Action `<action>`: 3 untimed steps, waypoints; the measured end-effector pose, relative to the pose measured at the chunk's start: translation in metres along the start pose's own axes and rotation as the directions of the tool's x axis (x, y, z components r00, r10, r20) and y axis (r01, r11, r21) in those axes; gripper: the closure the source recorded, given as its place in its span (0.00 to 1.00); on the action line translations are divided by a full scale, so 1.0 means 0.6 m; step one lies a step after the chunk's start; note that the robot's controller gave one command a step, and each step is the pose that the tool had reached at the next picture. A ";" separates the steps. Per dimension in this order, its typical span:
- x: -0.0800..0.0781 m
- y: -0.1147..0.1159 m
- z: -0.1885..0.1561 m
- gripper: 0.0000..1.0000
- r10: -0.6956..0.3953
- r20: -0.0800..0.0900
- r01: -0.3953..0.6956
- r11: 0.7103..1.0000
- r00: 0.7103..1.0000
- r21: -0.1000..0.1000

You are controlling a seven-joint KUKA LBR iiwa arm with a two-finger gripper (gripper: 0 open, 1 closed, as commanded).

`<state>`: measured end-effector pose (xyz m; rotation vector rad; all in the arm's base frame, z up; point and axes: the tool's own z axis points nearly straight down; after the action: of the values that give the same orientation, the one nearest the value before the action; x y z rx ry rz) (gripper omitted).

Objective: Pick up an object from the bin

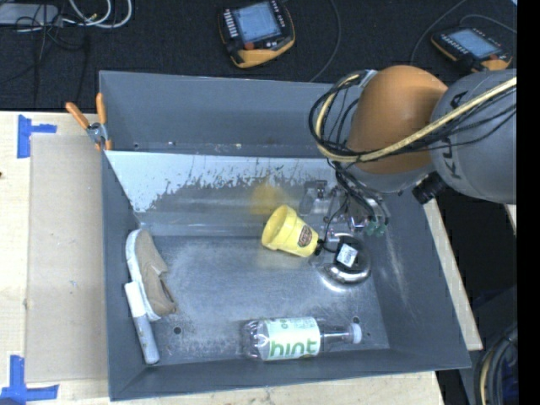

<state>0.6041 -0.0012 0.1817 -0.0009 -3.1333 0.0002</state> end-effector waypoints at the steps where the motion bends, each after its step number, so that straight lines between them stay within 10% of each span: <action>1: -0.021 -0.010 0.064 0.00 0.057 -0.004 -0.057 0.998 0.998 -0.001; 2: -0.021 -0.028 0.163 0.00 0.212 -0.010 -0.212 0.977 0.977 0.000; 3: 0.054 0.021 0.151 0.00 0.127 -0.015 -0.127 0.992 0.992 -0.001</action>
Offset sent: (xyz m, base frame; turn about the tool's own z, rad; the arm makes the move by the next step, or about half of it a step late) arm 0.0128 -0.0074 -0.0357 0.0606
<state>0.5710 0.0113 0.0913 -0.1993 -3.1119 -0.0021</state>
